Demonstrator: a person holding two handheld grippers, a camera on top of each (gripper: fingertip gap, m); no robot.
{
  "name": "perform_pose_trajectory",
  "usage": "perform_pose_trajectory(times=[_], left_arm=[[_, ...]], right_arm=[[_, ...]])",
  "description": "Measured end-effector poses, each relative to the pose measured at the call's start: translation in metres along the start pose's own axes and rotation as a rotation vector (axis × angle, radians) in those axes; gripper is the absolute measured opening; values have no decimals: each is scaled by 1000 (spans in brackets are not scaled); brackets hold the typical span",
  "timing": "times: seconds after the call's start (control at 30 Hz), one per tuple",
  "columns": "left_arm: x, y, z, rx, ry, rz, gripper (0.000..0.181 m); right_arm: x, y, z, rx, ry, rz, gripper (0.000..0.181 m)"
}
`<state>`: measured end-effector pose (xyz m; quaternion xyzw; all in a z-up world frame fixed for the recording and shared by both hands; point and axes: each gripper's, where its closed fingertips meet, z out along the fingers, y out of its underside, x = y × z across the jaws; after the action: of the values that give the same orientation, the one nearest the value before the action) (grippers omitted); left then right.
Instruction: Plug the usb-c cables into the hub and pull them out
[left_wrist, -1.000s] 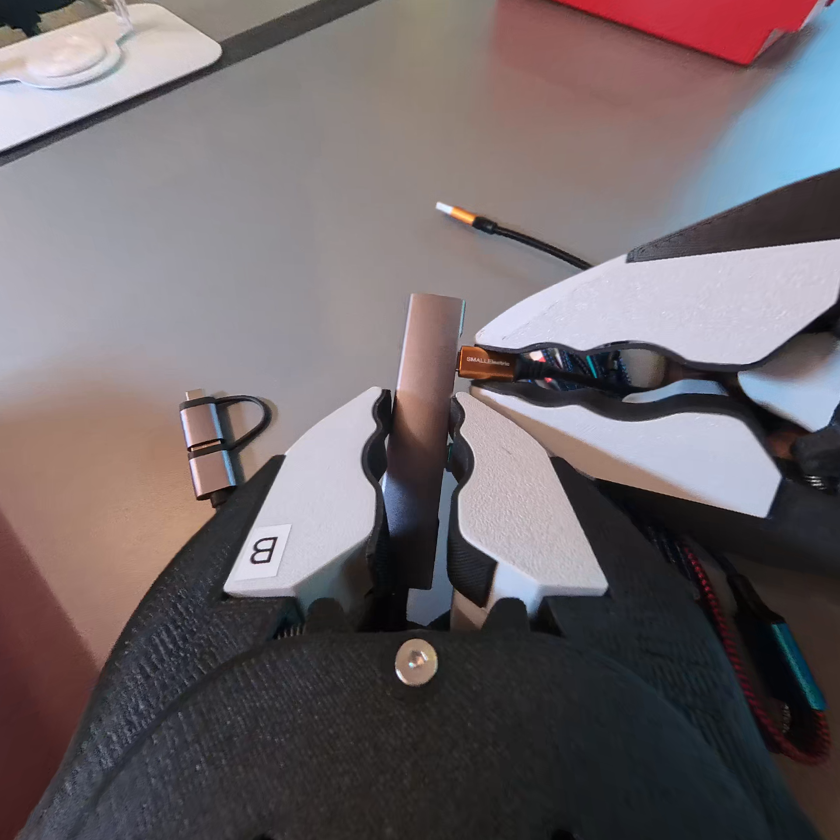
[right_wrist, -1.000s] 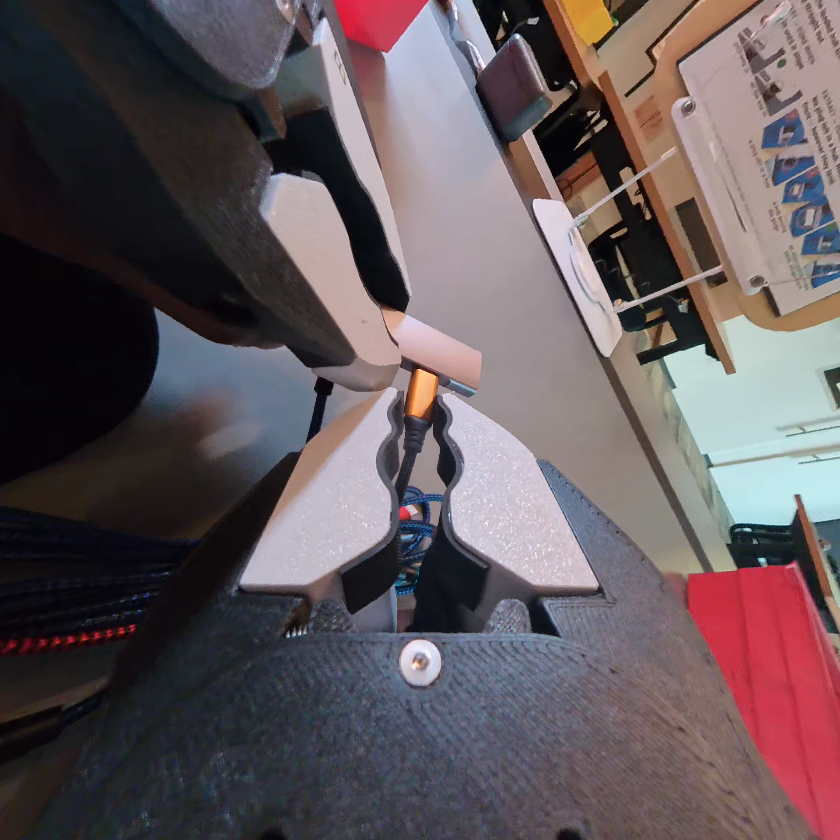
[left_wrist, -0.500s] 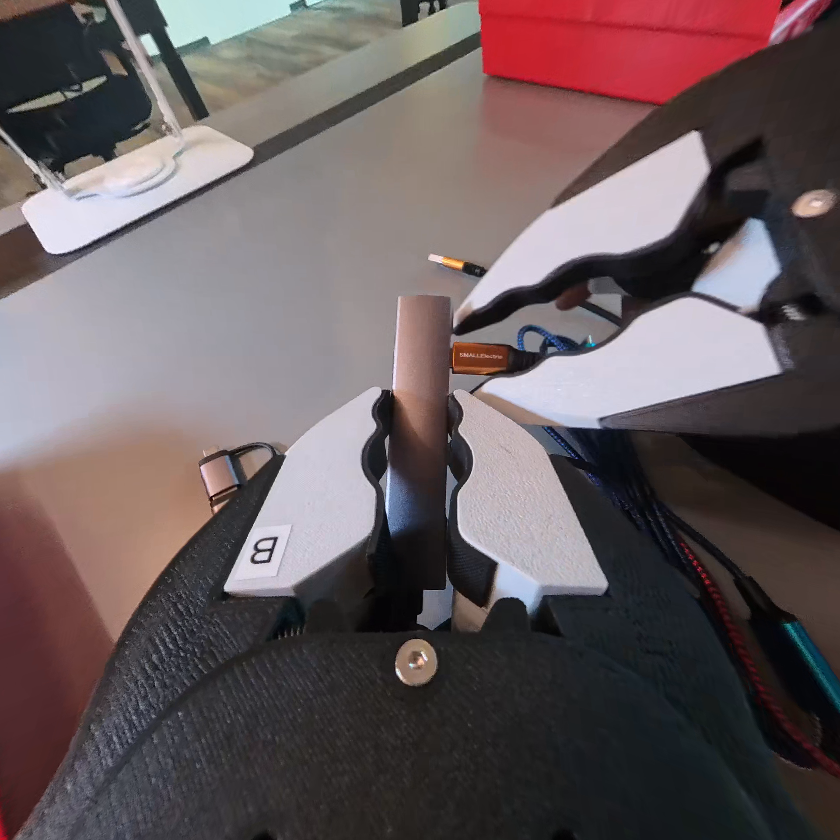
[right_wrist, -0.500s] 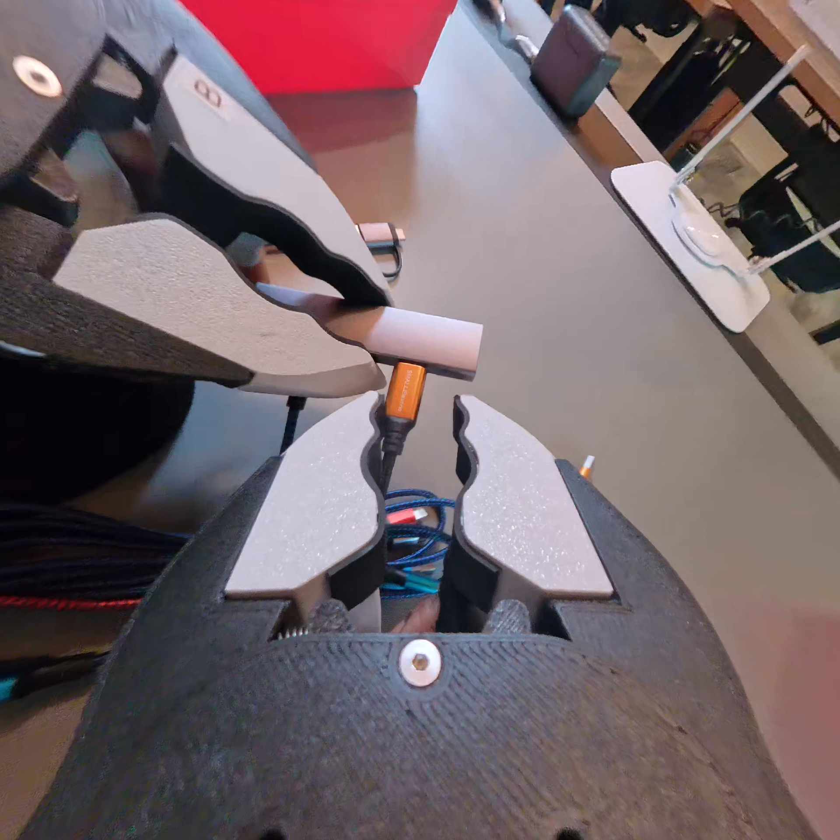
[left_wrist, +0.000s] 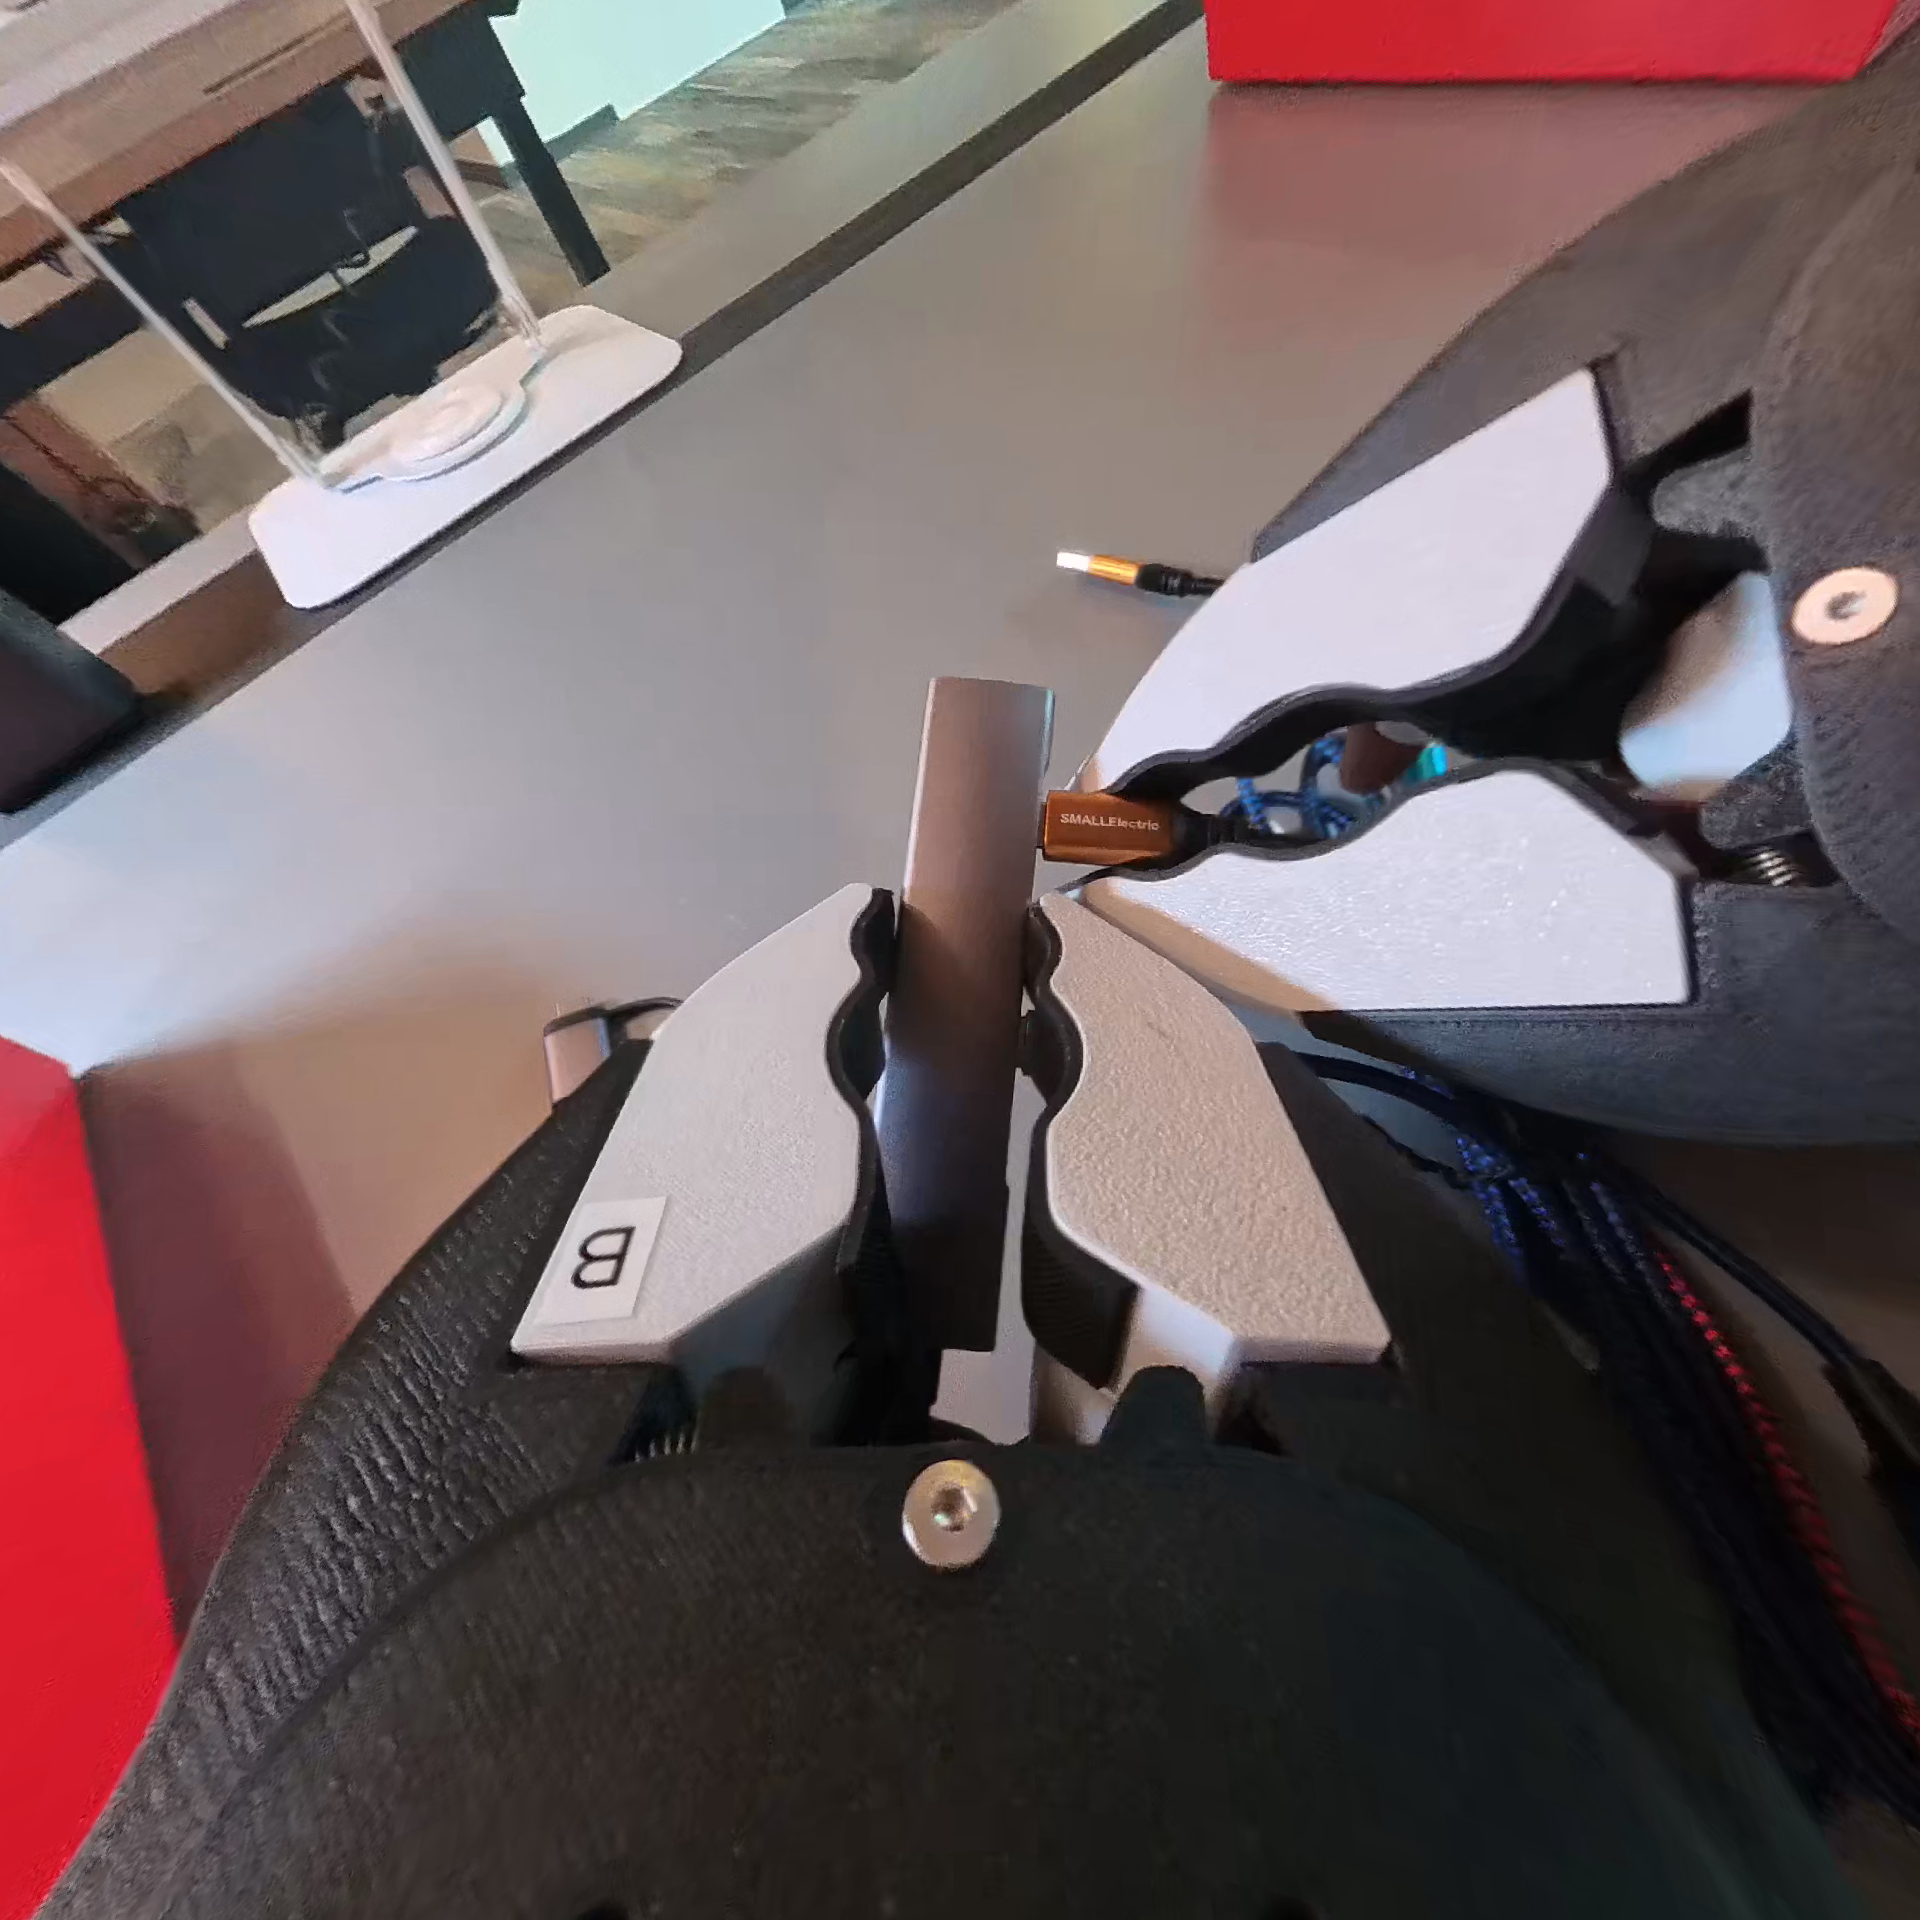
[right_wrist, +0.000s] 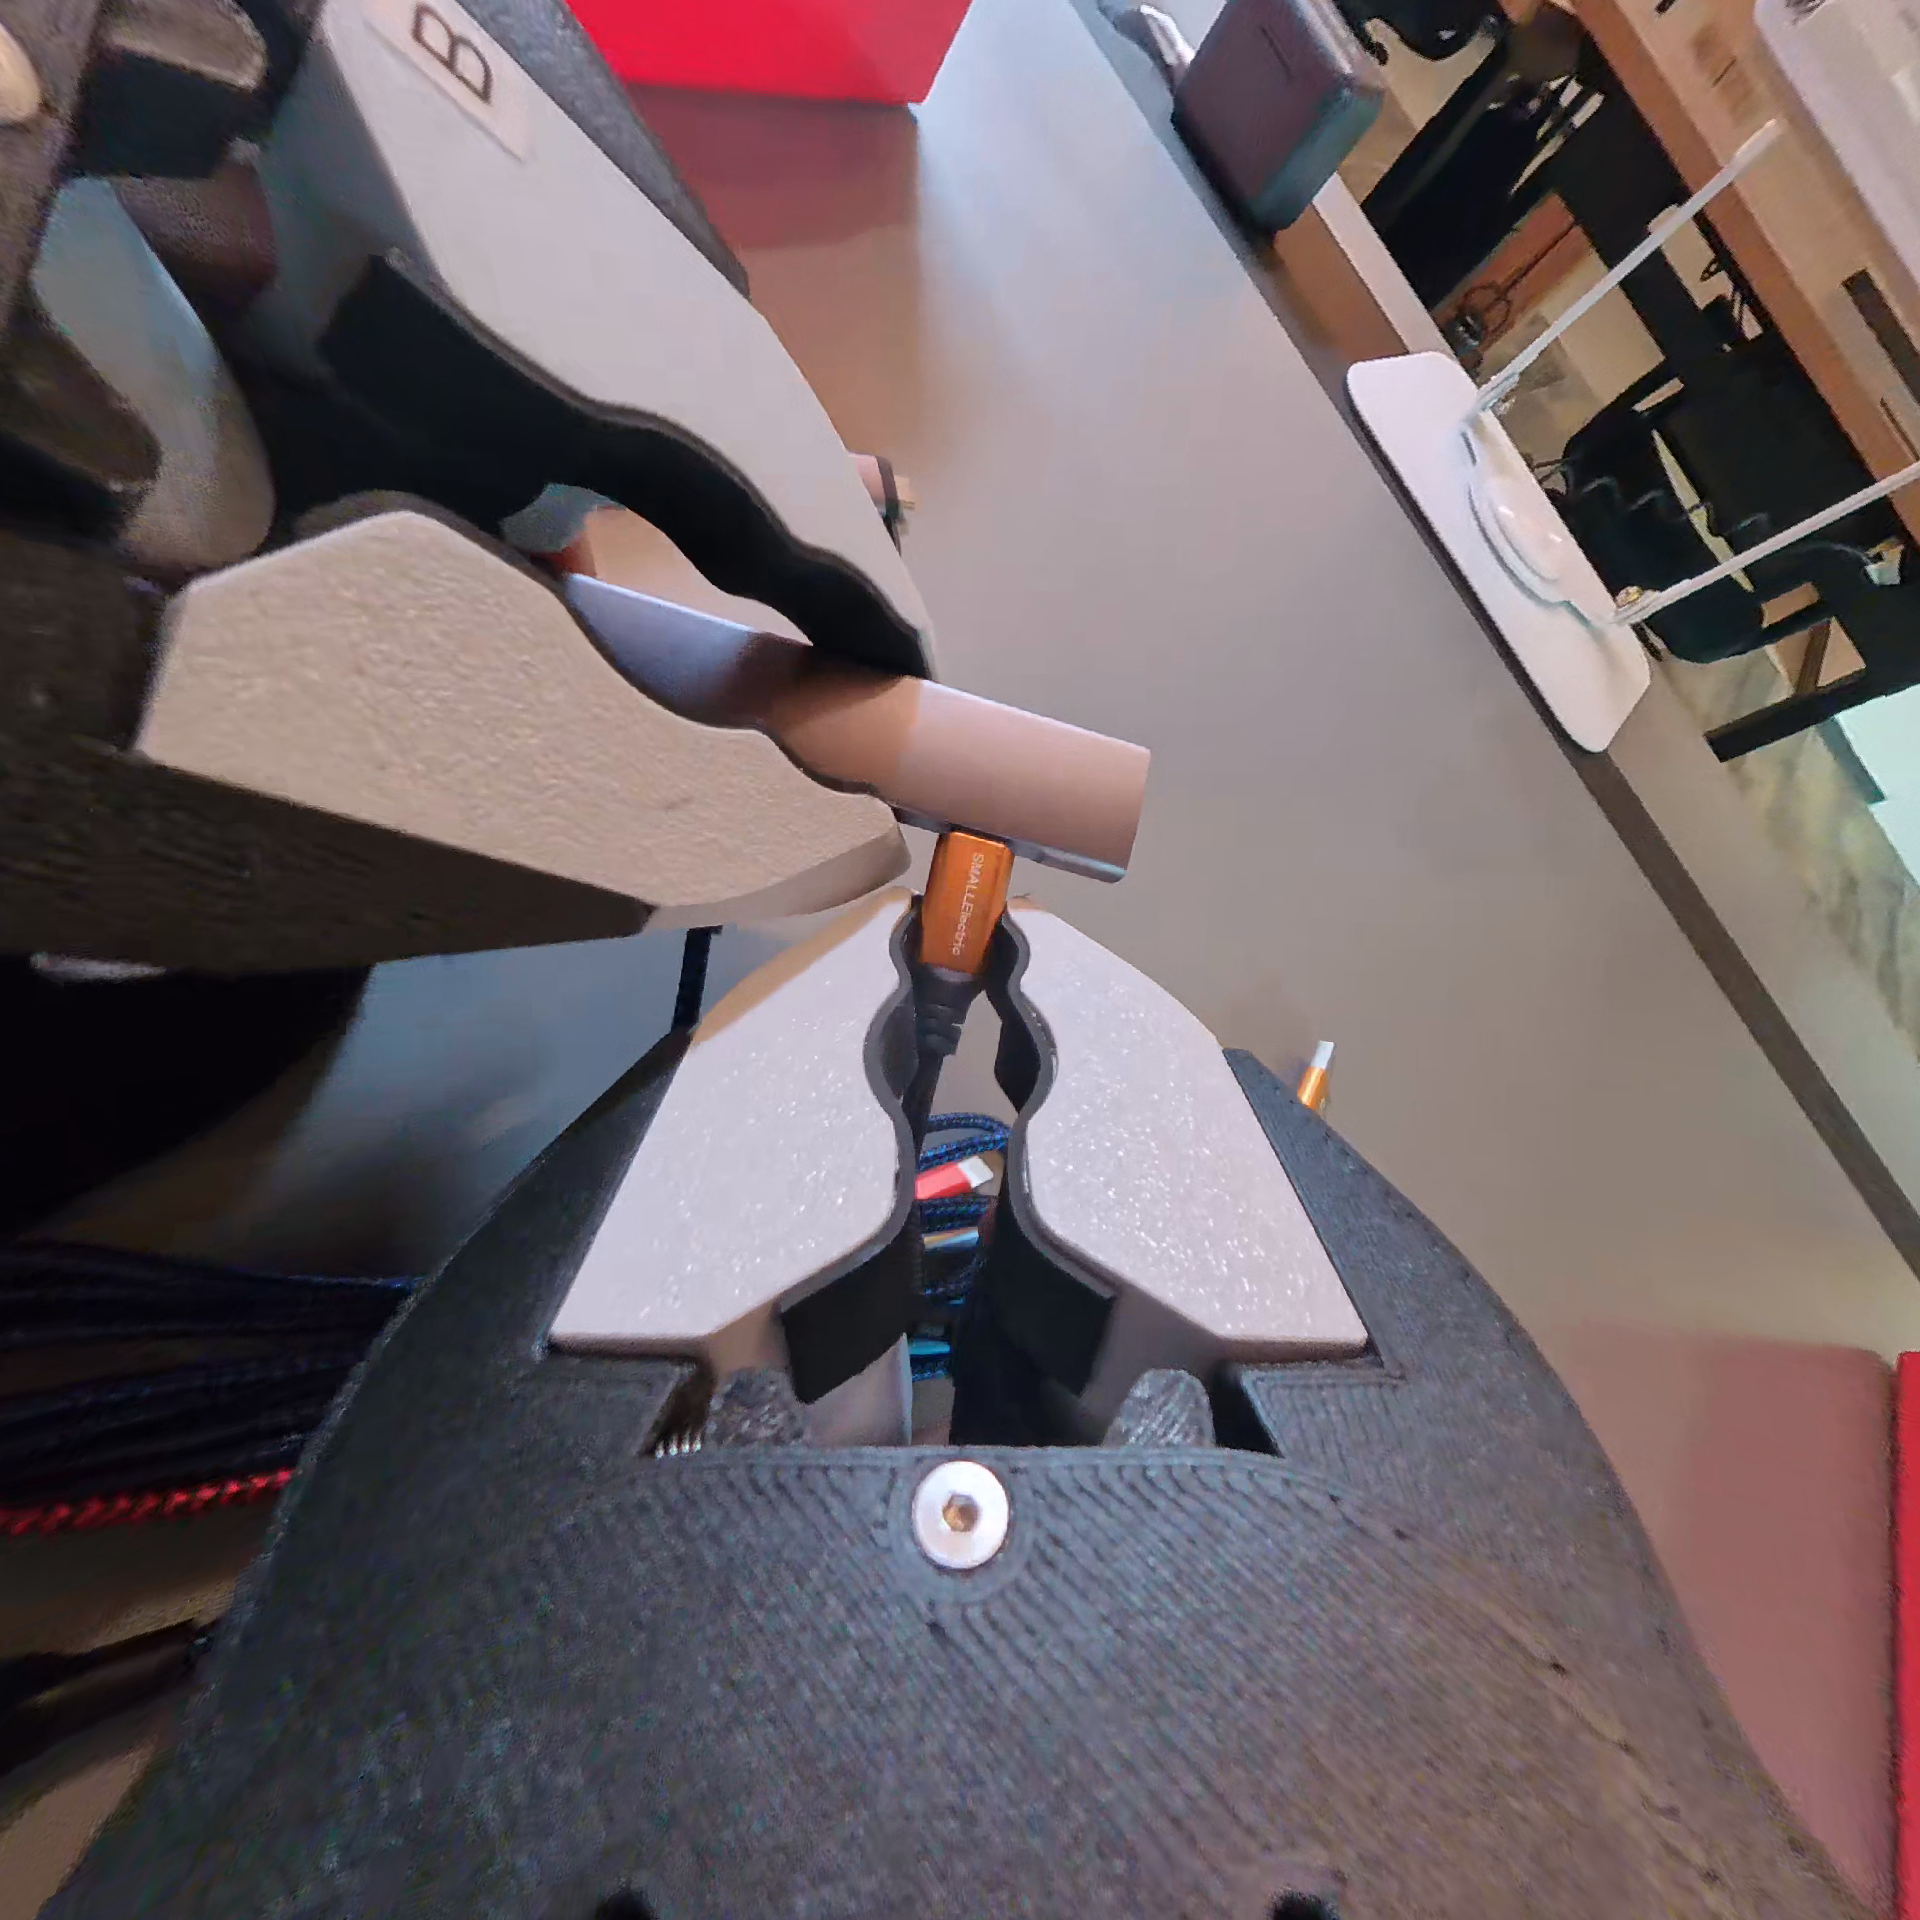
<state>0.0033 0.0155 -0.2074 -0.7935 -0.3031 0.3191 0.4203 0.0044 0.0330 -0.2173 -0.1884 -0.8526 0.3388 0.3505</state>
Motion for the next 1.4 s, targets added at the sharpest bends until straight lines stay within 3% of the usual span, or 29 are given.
perform_pose_trajectory(times=[0.23, 0.27, 0.3, 0.33, 0.4, 0.43, 0.57, 0.63, 0.67, 0.73, 0.87, 1.03, 1.13, 1.27, 1.4], left_arm=[[4, -2, -2, 27, 50, -16, 25], [-21, -1, -5, 36, -88, -80, 24], [-44, 0, -9, 65, -125, -210, 24], [-42, -1, -10, 70, -47, -295, 24], [-14, -7, -1, 35, -86, -28, 24], [-10, -5, 2, 10, -104, 22, 24], [-20, -10, -6, 82, -60, -109, 24], [-13, -11, -5, 78, -46, -48, 24], [-11, -11, -5, 75, -57, -16, 24], [-10, -14, -8, 98, -76, 11, 24], [-15, -20, -16, 170, -62, -56, 24], [-6, -19, -13, 149, -52, 30, 24], [-5, -20, -14, 160, -50, 40, 24], [-4, -22, -15, 177, -41, 33, 24], [-3, -24, -17, 192, -34, 39, 24]], right_arm=[[-2, 7, -12, -5, 59, -76, 5], [-13, 15, -17, -19, -2, -100, 0], [-22, 15, -24, 6, -19, -147, 0], [-25, 11, -29, 21, -21, -177, 0], [-26, -2, -31, 68, -100, -79, 0], [-21, -3, -31, 68, -122, -26, 0], [6, 15, -37, 32, -79, -28, 0], [26, 14, -41, 75, -58, 13, 33], [30, 11, -44, 109, -96, 59, 48], [30, 1, -48, 196, -197, 172, 59], [24, -14, -52, 318, -412, 429, 59], [43, -32, -92, 486, -642, 624, 47], [51, -35, -93, 502, -700, 772, 46], [25, -32, -67, 423, -795, 882, 48], [9, -41, -51, 367, -882, 939, 33]])
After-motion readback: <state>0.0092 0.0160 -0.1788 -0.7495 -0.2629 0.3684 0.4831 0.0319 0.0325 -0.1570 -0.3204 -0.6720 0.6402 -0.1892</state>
